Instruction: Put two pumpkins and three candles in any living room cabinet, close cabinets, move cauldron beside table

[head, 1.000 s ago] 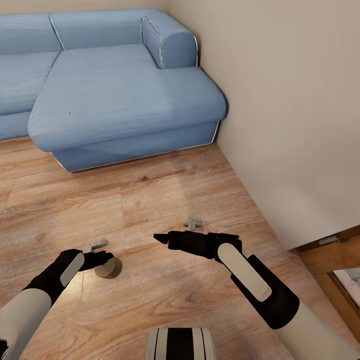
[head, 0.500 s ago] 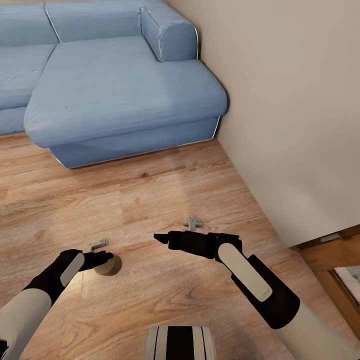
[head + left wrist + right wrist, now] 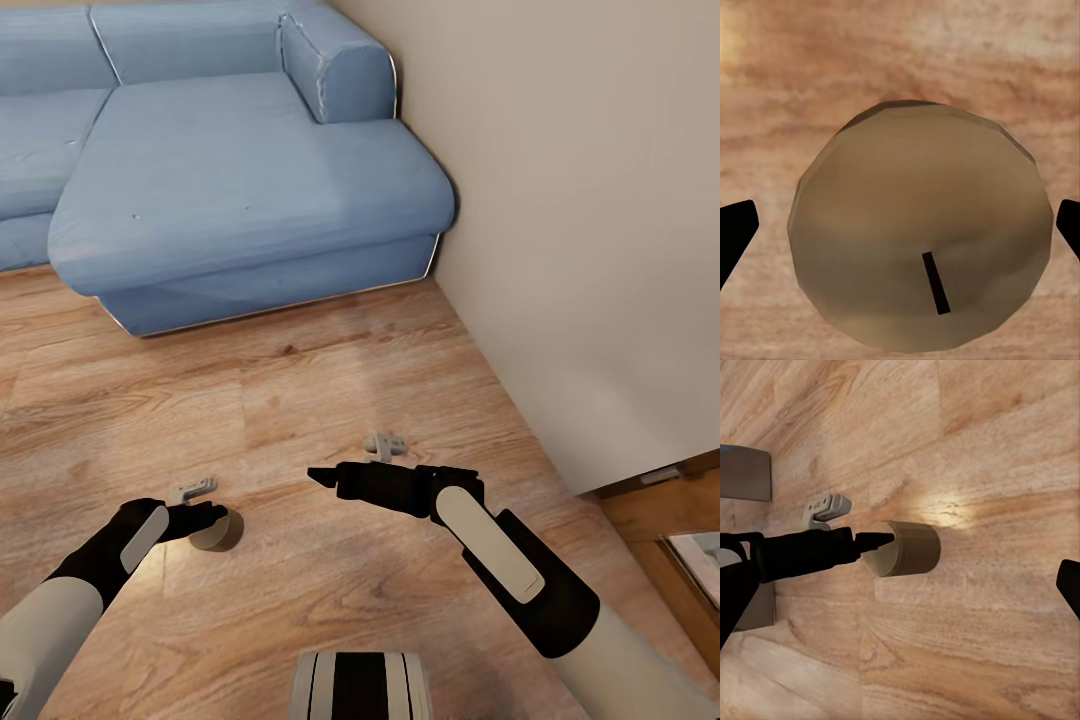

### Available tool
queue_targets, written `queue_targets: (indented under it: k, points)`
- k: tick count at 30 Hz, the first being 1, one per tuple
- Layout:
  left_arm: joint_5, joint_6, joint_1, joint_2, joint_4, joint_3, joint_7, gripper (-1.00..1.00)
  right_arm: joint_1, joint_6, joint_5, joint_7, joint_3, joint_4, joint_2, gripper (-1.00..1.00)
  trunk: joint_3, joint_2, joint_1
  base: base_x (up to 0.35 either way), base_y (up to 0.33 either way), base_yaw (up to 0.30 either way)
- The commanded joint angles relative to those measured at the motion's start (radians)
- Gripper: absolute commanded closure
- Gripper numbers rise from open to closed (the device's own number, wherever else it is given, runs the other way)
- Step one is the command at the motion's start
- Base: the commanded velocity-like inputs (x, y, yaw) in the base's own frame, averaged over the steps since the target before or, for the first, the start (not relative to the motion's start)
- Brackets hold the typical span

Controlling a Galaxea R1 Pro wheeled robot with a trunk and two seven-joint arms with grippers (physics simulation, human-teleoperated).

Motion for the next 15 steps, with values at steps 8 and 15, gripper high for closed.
queue_targets:
  k: [8, 15]
  points:
    - [0.005, 0.002, 0.0, 0.001, -0.004, -0.007, 0.002, -1.0, -0.001, -0.001, -0.01, -0.01, 0.002, -0.001, -0.001, -1.0, -0.001, 0.0, 0.0, 0.0, 0.0, 0.0]
    - [0.005, 0.002, 0.0, 0.001, -0.011, -0.008, -0.006, -1.0, -0.001, -0.001, -0.01, -0.01, 0.002, -0.001, -0.001, -1.0, -0.001, 0.0, 0.0, 0.0, 0.0, 0.0]
